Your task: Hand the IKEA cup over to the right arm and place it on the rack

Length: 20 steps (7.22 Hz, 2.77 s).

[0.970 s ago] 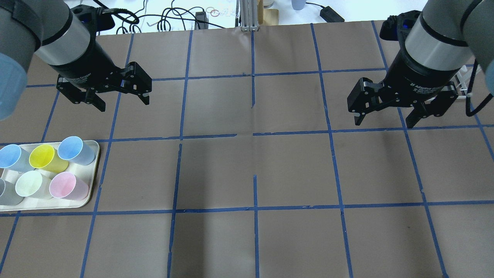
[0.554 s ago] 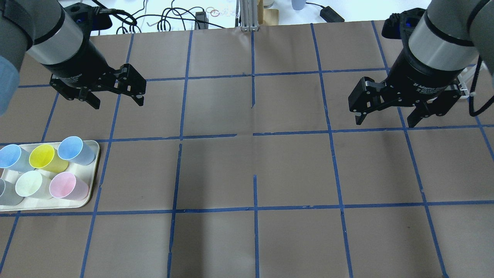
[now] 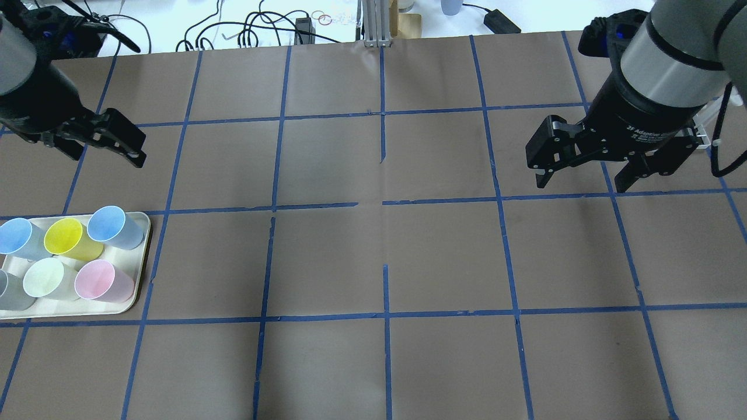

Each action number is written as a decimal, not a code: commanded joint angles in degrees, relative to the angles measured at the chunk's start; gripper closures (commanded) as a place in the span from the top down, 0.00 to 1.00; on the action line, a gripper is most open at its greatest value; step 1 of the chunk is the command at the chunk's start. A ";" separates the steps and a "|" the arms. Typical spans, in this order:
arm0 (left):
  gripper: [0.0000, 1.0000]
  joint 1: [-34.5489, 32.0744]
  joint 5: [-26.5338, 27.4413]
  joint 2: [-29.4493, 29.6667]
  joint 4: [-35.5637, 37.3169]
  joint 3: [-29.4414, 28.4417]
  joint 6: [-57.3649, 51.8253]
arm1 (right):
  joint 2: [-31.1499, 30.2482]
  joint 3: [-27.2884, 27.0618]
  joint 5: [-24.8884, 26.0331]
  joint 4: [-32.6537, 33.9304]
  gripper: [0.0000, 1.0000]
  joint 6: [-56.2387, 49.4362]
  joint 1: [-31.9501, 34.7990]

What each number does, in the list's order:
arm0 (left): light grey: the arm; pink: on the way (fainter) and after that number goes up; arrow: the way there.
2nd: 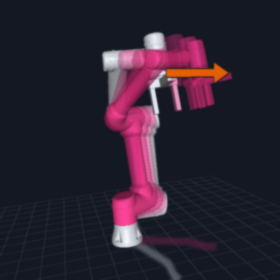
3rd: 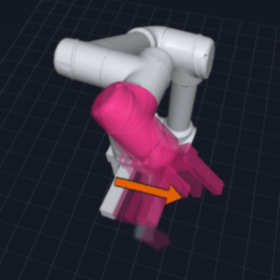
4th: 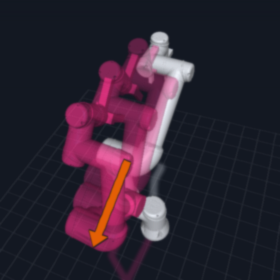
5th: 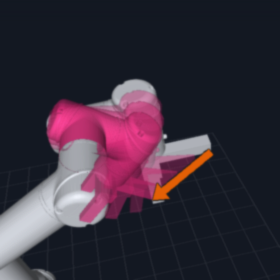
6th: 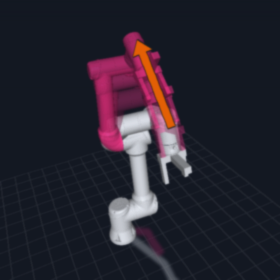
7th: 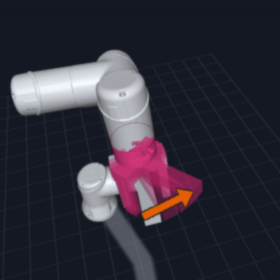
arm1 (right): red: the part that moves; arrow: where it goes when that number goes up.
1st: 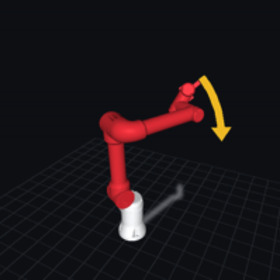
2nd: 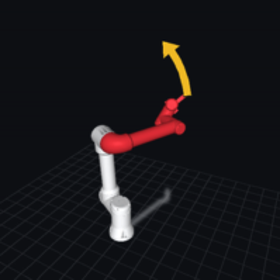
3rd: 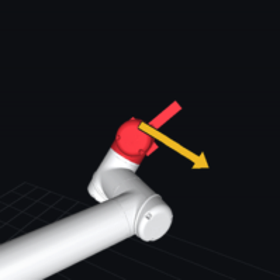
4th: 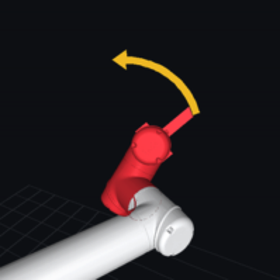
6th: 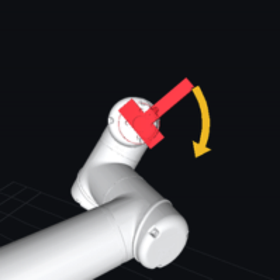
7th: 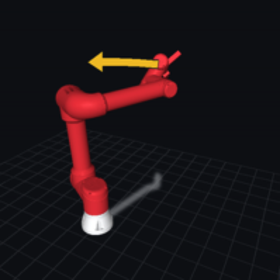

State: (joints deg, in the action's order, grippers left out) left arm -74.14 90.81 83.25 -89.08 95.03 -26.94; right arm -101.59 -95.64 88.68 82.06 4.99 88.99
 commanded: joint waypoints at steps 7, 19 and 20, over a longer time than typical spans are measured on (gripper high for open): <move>1.00 30.01 -0.20 5.06 14.60 14.81 -44.85 | -0.18 -0.07 0.97 -0.50 1.00 -0.16 -0.14; 0.81 32.65 6.49 19.22 26.06 17.29 -47.59 | -0.18 -0.34 0.89 -0.41 1.00 -0.15 -0.05; 0.79 32.65 6.57 19.40 25.98 17.82 -47.68 | -0.18 -0.34 0.89 -0.32 1.00 -0.07 -0.05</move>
State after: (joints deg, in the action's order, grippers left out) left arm -41.49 97.18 102.22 -63.01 112.38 -74.42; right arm -101.78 -95.98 89.59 81.63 4.89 88.93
